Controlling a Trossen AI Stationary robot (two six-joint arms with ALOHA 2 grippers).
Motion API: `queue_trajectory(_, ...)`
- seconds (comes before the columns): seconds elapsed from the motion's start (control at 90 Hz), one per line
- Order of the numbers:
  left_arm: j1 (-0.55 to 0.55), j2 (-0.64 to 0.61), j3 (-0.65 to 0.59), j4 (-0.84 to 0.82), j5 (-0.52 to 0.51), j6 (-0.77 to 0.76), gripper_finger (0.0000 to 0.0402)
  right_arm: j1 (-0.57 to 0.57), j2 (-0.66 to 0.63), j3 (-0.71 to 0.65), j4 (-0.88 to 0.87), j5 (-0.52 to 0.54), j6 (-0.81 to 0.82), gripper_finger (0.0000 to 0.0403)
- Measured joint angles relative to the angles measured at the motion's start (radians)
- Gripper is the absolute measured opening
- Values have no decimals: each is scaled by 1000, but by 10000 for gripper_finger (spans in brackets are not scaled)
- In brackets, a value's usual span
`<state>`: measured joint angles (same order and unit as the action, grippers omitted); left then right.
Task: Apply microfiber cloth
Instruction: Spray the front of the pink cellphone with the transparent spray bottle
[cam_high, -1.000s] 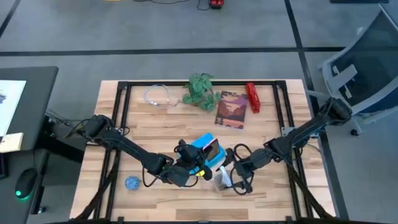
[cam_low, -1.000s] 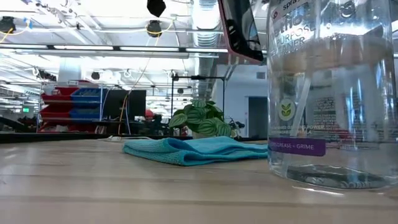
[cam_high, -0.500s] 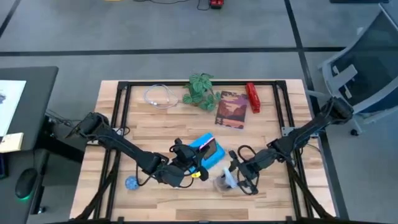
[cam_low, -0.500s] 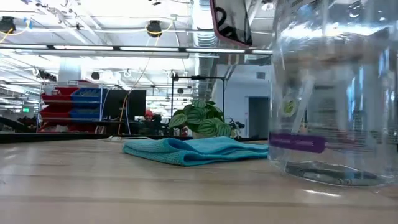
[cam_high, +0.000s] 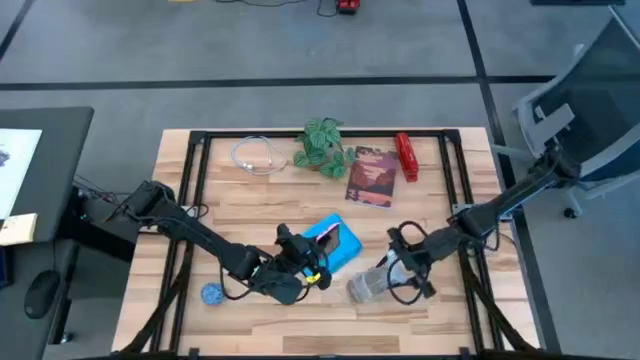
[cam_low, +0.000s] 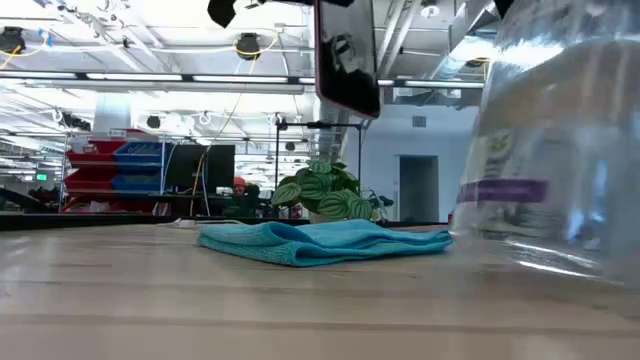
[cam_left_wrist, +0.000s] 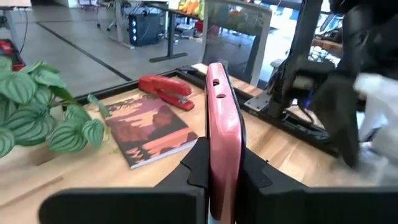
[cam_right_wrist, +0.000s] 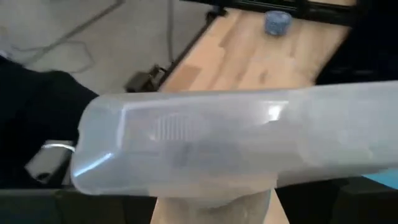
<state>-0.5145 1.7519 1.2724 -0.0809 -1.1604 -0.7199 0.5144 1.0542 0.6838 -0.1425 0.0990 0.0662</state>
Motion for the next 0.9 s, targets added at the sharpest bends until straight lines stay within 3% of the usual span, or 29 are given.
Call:
queue_trajectory(0.389, 68, 180, 0, -14, 3, -24, 11, -7, -129, 48, -264, 43, 24, 255)
queue_trajectory(0.633, 73, 197, 0, -47, 7, -71, 11, -31, -149, 97, -426, 27, 21, 255)
queue_trajectory(0.9, 70, 198, 0, -63, 7, -97, 11, -78, -148, 143, -506, -20, -105, 255)
